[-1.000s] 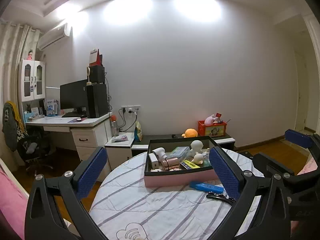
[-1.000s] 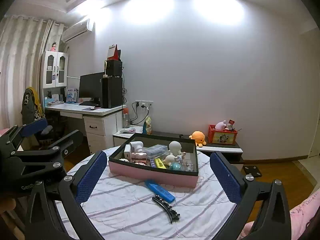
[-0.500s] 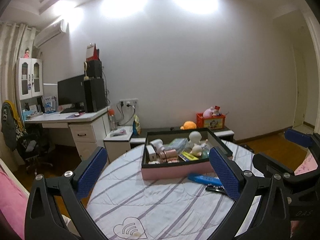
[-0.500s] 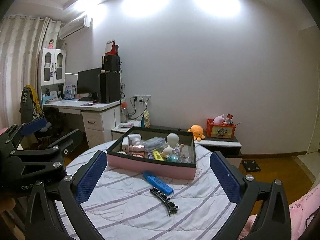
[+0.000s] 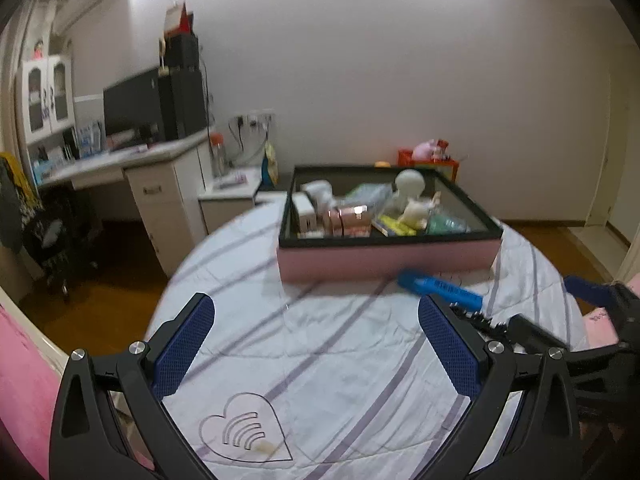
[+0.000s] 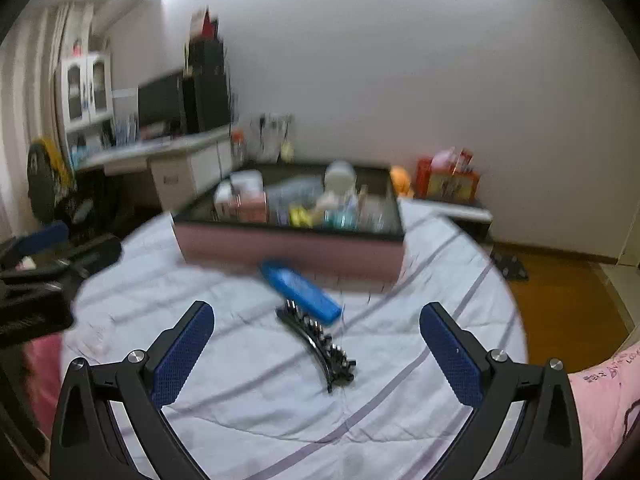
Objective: Organize rigid objects
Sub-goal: 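Withdraw both tools from the box back over the bed, then grasp the black hair clip with the right tool while the left tool grasps the blue highlighter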
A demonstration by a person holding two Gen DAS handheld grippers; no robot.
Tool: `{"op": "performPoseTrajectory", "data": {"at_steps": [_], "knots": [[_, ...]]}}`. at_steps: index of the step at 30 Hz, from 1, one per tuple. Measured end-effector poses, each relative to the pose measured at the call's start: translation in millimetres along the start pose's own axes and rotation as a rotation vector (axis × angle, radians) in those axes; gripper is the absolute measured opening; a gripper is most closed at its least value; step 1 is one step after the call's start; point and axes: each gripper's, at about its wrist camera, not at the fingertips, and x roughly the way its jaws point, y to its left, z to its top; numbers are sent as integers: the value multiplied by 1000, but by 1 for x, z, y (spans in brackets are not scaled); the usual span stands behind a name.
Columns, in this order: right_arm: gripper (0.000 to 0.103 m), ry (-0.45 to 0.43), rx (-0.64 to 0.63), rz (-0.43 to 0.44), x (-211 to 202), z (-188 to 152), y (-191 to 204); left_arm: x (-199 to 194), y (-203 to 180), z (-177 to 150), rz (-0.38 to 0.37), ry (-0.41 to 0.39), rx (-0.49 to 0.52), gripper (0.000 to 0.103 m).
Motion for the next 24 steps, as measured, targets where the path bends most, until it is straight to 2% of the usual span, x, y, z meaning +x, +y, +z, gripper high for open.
{"op": "performPoseTrajectory", "data": {"at_steps": [2,4,5,9,11,13,15,16,24], "knots": [[103,109,-17,-4,33,-3,-6,9,0,-3,-1,28,-1,103],[103,180,-25,16,55,-7,-11,18,-1,-5,3,55,11,103],[98,208,-22,29,65,-10,-13,20,-1,-6,4,62,15,103],[66,262,-35,80,76,-13,-16,29,-4,-7,7,89,19,103],[59,274,-77,78,77,-14,-14,32,-8,-6,-3,95,22,103],[44,276,-103,91,76,-15,-15,34,-13,-6,-8,98,31,103],[23,280,-115,103,71,-16,-18,34,-19,-5,-17,102,45,103],[19,281,-116,106,69,-17,-20,35,-23,-5,-21,106,52,103],[19,255,-62,45,40,-32,-61,46,-52,-6,-63,144,76,103]]}}
